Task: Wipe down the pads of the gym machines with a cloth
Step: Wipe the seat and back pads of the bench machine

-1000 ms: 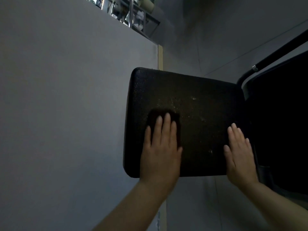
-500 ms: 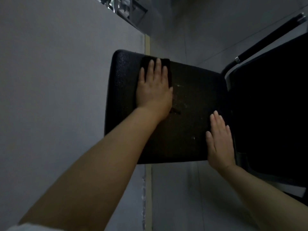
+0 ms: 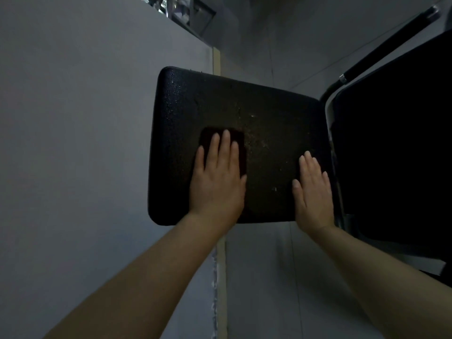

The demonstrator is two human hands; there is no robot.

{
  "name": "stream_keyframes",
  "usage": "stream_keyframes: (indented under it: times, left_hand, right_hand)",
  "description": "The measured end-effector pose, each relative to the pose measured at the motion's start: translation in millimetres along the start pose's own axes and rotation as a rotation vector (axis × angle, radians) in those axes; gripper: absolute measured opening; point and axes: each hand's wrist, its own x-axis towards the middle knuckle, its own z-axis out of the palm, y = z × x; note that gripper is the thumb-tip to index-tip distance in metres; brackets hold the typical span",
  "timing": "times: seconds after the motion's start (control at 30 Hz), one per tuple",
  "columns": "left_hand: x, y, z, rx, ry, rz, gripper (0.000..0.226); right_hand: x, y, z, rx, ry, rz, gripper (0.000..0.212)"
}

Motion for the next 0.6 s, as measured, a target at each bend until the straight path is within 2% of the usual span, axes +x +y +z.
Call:
stream_keyframes:
  times: [0.1,0.2,0.47,0.6]
  left_hand:
    - [53.8,-3.5,-12.8,-0.005,0.015,-0.066,0.066]
    - [71.9,-4.2,-17.1,-0.003,-0.008,-0.128,0.065]
    - [-47.2,23.8,21.0,-0.073,0.041,0.012,0.063]
    - [-42.9,22.8,23.7,-0.065,0.025,0.022,0.067]
  right_hand:
    - [0.0,1.0,-0.5,0.011,-0.002,-0.006,0.064]
    - [0.6,1.2,-0.7,0.013,-0.001,-0.01,0.064]
    - [1.2,2.7,0.6,0.002,-0.006,-0.009,0.061]
    - [1.7,3.7,2.5,-0.001,-0.001,-0.006,0.058]
